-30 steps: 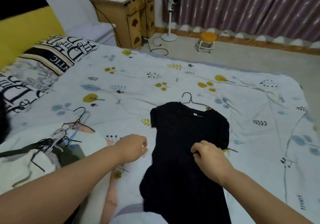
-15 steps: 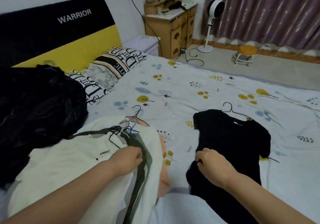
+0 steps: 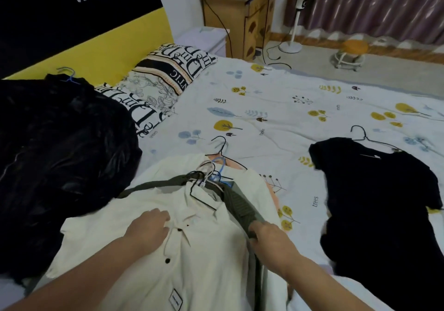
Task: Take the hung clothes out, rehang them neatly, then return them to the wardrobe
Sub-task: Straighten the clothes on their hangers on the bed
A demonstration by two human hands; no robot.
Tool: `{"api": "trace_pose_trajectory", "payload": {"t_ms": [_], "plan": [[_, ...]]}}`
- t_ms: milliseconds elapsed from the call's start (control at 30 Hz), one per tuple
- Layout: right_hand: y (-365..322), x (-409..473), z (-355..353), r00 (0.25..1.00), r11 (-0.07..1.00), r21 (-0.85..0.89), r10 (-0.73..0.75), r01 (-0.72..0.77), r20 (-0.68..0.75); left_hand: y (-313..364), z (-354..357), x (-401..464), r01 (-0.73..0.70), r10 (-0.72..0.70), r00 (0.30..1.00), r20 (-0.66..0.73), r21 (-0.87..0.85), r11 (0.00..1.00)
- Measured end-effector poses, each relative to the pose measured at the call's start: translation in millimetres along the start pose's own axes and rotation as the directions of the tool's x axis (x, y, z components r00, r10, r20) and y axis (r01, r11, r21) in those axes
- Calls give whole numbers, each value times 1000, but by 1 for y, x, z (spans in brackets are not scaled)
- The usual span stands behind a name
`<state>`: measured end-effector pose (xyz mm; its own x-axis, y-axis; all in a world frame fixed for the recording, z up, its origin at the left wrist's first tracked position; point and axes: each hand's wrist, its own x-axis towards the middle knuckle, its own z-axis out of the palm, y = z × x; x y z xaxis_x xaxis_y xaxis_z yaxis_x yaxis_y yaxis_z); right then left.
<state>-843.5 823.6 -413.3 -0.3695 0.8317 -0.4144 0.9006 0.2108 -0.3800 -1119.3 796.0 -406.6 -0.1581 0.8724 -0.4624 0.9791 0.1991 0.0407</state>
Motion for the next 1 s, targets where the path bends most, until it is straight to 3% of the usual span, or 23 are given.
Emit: {"api": "trace_pose_trajectory", "payload": {"t_ms": [233,500,700,867,1000], "plan": [[-35,56,56,992,992,55,118,-115,-46,-50,40,39,49,-48,999,-20,32,998],[-45,86,85,972,978,74,204,-196,-120,-52,56,103,28,-23,997,-72,67,997],[-48,78,81,949,939,284,252,-192,-190,-44,42,122,22,-16,988,-154,38,999],[-59,57,57,939,930,355,206,-99,-276,-49,7,88,-91,9,965,-263,-303,949],[-78,36,24,909,937,348,129,19,-396,-45,-34,45,-166,5,926,-377,-395,904]]}}
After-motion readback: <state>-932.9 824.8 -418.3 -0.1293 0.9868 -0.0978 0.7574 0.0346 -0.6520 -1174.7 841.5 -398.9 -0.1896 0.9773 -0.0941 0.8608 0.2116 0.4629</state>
